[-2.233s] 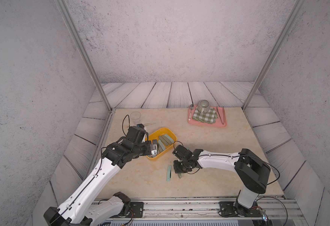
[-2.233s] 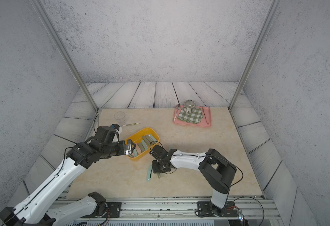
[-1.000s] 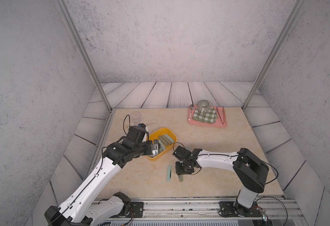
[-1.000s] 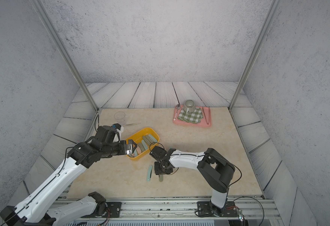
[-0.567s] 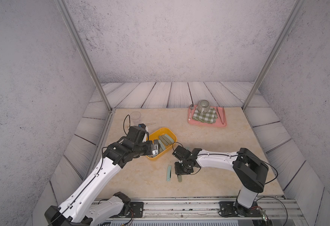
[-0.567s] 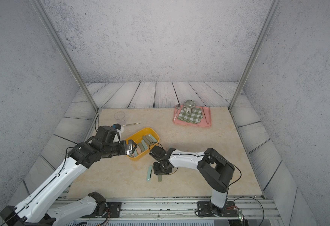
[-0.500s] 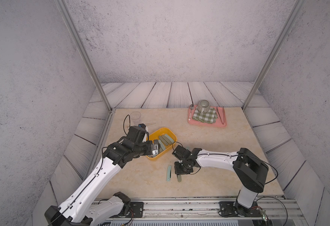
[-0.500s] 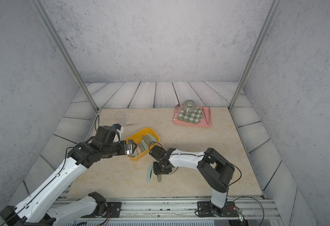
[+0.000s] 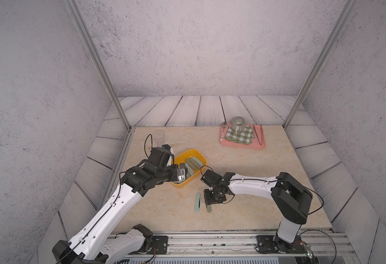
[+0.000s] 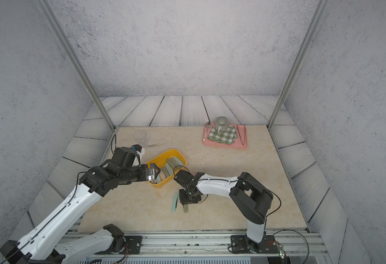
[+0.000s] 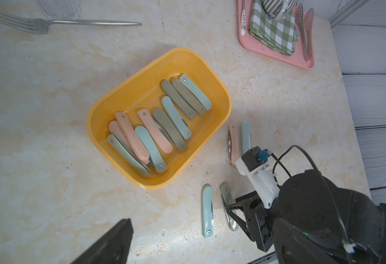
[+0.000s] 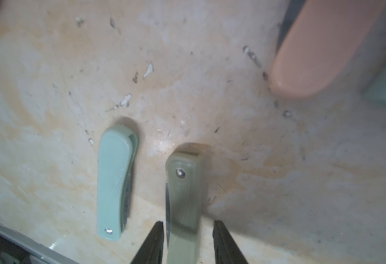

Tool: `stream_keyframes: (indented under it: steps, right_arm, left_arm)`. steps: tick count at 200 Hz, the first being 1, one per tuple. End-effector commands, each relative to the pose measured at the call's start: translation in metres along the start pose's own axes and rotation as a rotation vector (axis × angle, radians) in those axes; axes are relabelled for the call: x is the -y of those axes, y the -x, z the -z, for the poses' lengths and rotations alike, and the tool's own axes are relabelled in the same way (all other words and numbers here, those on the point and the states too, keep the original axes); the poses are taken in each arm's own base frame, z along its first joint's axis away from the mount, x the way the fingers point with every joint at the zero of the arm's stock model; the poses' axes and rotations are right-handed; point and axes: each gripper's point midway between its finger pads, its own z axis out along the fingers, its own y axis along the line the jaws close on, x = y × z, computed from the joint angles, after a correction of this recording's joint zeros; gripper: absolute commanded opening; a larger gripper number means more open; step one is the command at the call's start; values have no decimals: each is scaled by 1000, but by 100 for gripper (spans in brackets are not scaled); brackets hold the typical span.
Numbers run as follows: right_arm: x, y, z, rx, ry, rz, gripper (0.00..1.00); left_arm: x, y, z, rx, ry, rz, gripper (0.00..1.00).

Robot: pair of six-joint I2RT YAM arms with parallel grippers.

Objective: Take the fruit knife out of the storage box
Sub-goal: Place the fruit knife at the center of the board, then pick up the fruit knife from the storage box.

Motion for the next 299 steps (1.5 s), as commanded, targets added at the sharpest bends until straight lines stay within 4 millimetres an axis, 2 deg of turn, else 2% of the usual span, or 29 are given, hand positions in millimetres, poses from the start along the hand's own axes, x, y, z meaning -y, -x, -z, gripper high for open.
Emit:
stream_keyframes:
  steps: [1, 24, 68, 73, 93, 135, 171, 187, 244, 279, 299]
  right_arm:
    - [-1, 10, 25, 60, -33, 42, 42]
    - [0, 18, 43, 90, -72, 87, 46]
    - [10, 41, 86, 159, -143, 132, 68]
    - [11, 44, 90, 166, -145, 132, 72]
    - [20, 57, 111, 191, -156, 122, 100]
    - [33, 86, 140, 234, -122, 96, 99]
    - [37, 104, 144, 229, -50, 74, 99]
    - [39, 112, 149, 246, -50, 75, 99]
    - [50, 124, 143, 228, -39, 65, 99]
    - [56, 129, 141, 228, -21, 35, 99]
    - [58, 130, 138, 220, -20, 31, 99]
  left_arm:
    - [-3, 0, -2, 1, 9, -5, 99]
    - [-5, 0, -4, -9, 21, -6, 99]
    - [-6, -1, -20, -55, 46, -20, 99]
    - [-5, -2, -23, -62, 46, -20, 99]
    - [-5, 1, -33, -69, 52, -19, 99]
    - [-9, 2, -63, -116, 94, -22, 96]
    - [-17, -2, -99, -195, 131, 19, 84]
    - [-27, -1, -116, -222, 163, 45, 81]
    - [-55, 10, -163, -298, 217, 126, 61]
    - [-71, 7, -188, -344, 254, 152, 50]
    - [-81, 4, -198, -364, 285, 155, 48]
